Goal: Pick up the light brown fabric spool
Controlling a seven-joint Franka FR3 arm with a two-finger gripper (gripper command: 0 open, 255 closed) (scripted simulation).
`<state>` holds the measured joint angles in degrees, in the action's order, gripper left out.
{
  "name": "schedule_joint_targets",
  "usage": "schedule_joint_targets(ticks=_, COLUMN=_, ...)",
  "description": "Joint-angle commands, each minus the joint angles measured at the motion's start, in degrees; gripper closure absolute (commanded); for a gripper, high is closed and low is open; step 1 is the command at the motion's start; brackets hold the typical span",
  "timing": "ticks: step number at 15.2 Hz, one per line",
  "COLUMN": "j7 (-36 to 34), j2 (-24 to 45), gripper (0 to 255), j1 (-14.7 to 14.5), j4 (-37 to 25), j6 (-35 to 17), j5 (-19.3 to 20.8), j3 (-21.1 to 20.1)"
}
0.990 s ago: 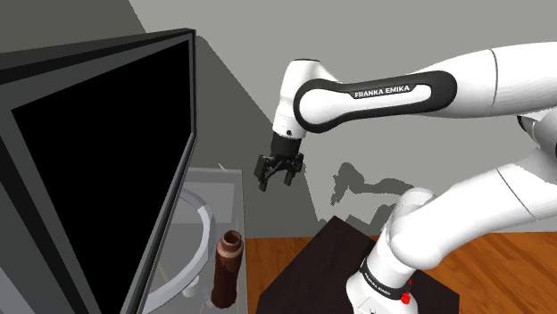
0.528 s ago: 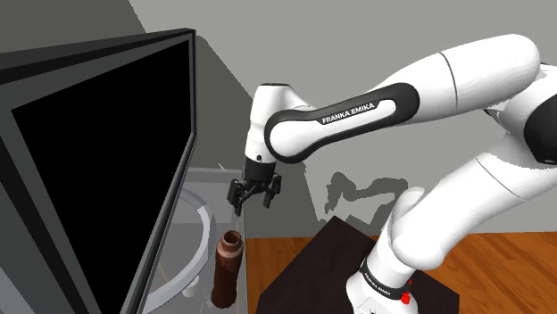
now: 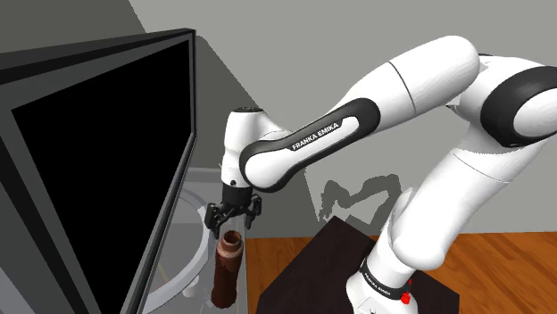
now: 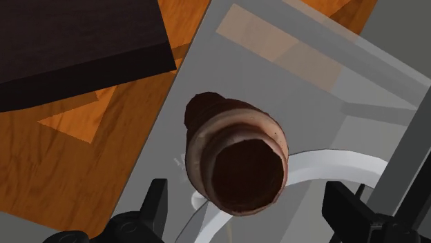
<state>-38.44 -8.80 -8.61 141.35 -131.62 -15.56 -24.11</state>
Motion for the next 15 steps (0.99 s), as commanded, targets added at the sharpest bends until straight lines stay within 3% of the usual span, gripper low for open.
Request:
schedule_joint_targets(ticks=1, j7=-0.12, j2=1.33, gripper=0, j1=0.04, j4=0.45, j6=-1.77, j5=0.24, j3=-0.2)
schedule_joint_targets(ticks=6, j7=-0.23, j2=3.6, gripper=0, j1=0.06, j4=1.41, j6=-4.91, j5=0.69, j3=-0.48)
schedule_joint_targets(ticks=7, j7=-0.26, j2=3.66, gripper=255, j1=0.05, j4=1.4, j6=-4.97, j5=0.71, j3=-0.5)
schedule_joint_targets(ticks=15, j7=-0.32, j2=3.59, gripper=255, j1=0.04, j4=1.3, j6=-4.8, j5=0.71, j3=-0.51)
